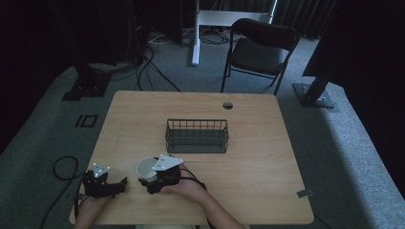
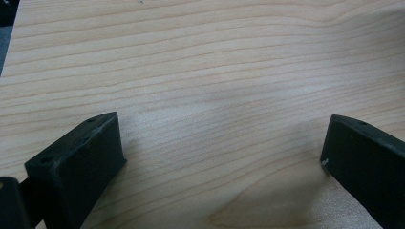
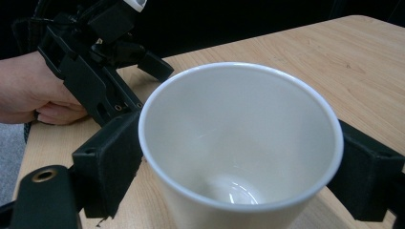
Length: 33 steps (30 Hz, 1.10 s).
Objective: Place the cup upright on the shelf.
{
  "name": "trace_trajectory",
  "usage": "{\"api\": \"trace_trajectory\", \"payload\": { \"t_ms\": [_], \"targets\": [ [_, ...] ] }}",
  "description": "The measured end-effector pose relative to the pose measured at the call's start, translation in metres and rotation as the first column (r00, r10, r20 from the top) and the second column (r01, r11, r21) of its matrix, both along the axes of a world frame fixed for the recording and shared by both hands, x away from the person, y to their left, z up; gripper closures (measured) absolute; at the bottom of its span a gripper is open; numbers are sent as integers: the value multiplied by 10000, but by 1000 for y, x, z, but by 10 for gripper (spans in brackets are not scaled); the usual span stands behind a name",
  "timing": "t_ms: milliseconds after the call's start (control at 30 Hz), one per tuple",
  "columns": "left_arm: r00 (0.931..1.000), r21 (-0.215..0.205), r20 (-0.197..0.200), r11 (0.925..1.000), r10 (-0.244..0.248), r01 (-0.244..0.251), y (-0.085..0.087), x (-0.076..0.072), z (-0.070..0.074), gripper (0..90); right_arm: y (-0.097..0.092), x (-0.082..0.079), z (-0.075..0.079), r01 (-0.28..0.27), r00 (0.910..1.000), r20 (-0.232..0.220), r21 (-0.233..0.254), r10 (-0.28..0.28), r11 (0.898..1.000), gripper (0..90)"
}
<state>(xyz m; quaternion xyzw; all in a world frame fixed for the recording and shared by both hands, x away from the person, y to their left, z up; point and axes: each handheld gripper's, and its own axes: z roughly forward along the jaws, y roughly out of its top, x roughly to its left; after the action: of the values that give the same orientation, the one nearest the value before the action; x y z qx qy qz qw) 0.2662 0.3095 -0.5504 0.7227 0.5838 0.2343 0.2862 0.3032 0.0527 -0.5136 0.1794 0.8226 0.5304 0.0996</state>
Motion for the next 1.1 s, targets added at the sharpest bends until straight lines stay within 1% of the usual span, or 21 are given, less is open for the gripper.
{"api": "trace_trajectory", "payload": {
  "t_ms": [33, 67, 133, 200, 333, 400, 600, 700, 800, 933, 1067, 1100],
  "targets": [
    [10000, 3, 1, 10000, -1, 1, 0, 0, 0, 8, 0, 0, 0, 113, 9999, 2, -37, -113, 9999, 183],
    [10000, -5, 3, 10000, 5, -5, 0, 0, 0, 8, 0, 1, 0, 172, 9998, 29, -71, -172, 9998, 195],
    [10000, -4, 2, 10000, 6, -6, 0, 0, 0, 8, 0, 1, 1, 225, 9997, 52, -118, -225, 9997, 197],
    [10000, -1, 1, 10000, 3, -3, 0, 0, 0, 8, -1, 2, 2, 307, 9995, -56, -177, -308, 9994, 199],
    [10000, -8, 10, 10000, 7, -7, 0, 0, 0, 8, -4, 4, 9, 357, 9994, -32, -240, -358, 9991, 201],
    [10000, -23, 16, 10000, 19, -19, 0, 0, 0, 8, -5, 5, 14, 363, 9993, 98, -289, -361, 9989, 201],
    [10000, 3, -1, 10000, -1, 1, 0, 0, 0, 7, -8, 9, 32, 455, 9984, 329, -136, -450, 9989, 201],
    [10000, 1, 3, 10000, -1, 1, 0, 0, 0, 7, -10, 12, 42, 569, 9971, 499, -5, -568, 9984, 201],
    [10000, 14, -4, 10000, -7, 7, 0, 0, 0, 7, -12, 15, 52, 674, 9963, 514, 189, -683, 9975, 201],
    [10000, -2, -5, 10000, 2, -2, 0, 0, 0, 7, -15, 19, 65, 788, 9946, 645, 395, -813, 9961, 201],
    [10000, 1, 1, 10000, 2, -2, 0, 0, 0, 7, -17, 24, 77, 872, 9923, 839, 462, -909, 9951, 201],
    [10000, -4, -7, 10000, 3, -3, 0, 0, 0, 7, -17, 25, 81, 927, 9916, 851, 553, -972, 9942, 201]
  ]
}}
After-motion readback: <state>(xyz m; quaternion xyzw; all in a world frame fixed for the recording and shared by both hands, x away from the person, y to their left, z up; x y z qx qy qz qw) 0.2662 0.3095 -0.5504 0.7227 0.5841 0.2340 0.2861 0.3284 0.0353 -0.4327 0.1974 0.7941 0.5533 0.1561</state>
